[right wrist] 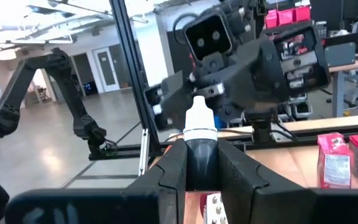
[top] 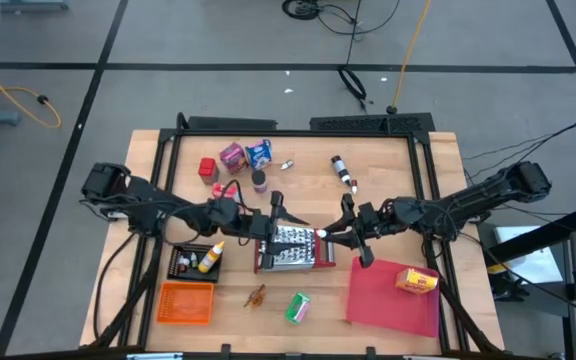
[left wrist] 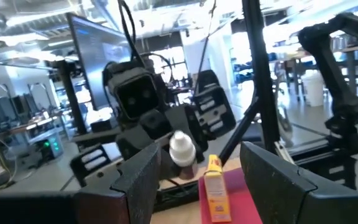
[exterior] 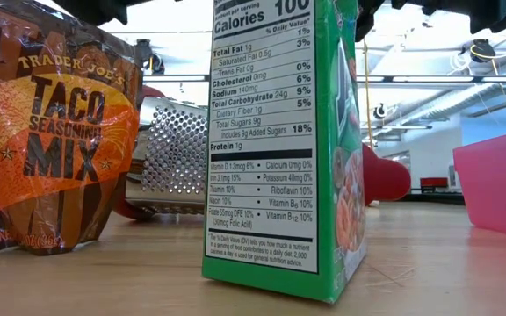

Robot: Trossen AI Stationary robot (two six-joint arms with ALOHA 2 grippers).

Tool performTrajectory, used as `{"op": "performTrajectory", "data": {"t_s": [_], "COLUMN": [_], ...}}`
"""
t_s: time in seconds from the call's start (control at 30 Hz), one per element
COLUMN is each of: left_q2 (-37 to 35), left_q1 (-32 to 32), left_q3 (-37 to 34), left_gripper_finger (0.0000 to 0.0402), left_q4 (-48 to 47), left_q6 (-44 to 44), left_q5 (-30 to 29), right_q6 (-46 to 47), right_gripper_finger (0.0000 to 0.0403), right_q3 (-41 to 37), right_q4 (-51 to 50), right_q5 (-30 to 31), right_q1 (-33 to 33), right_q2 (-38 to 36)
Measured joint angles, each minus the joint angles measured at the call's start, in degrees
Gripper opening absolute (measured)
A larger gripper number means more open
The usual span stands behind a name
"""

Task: Pick & Place Kitchen Items
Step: Put the small brown food coloring bottle into the black bin

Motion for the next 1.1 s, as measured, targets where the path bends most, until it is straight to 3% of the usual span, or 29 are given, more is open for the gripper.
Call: {"op": "performTrajectory", "data": {"t_s": [0.43,0.77,1.0,1.1], "left_q2": [0.9,8.0,9.0,8.9], "left_q1": [0.0,0.4,0.8,1.3], "left_q3": [0.5,6.4,9.0,9.0], "left_gripper_finger": [0.0225,0.0225,0.0223,0.0203], "left_q4": [1.7,2.3,-1.5,-1.2], "left_q6": [-0.3,-0.8,1.0,-0.1], "left_q5": [0.0,1.7,3.6,6.6], "right_q6": [0.5,0.6,1.7,1.6], "right_gripper_finger": [0.0056,0.0056,0.0060,0.0057], "right_q3": [0.0,0.0,0.0,0.0], "right_q4": [10.2,10.1,9.0,9.1], "right_q5": [-0.1,-0.4,-1.7,-1.7], "right_q1": [-0.5,-1.4,-1.3,-1.3], "right_q2": [7.0,7.1,7.1,7.1]}}
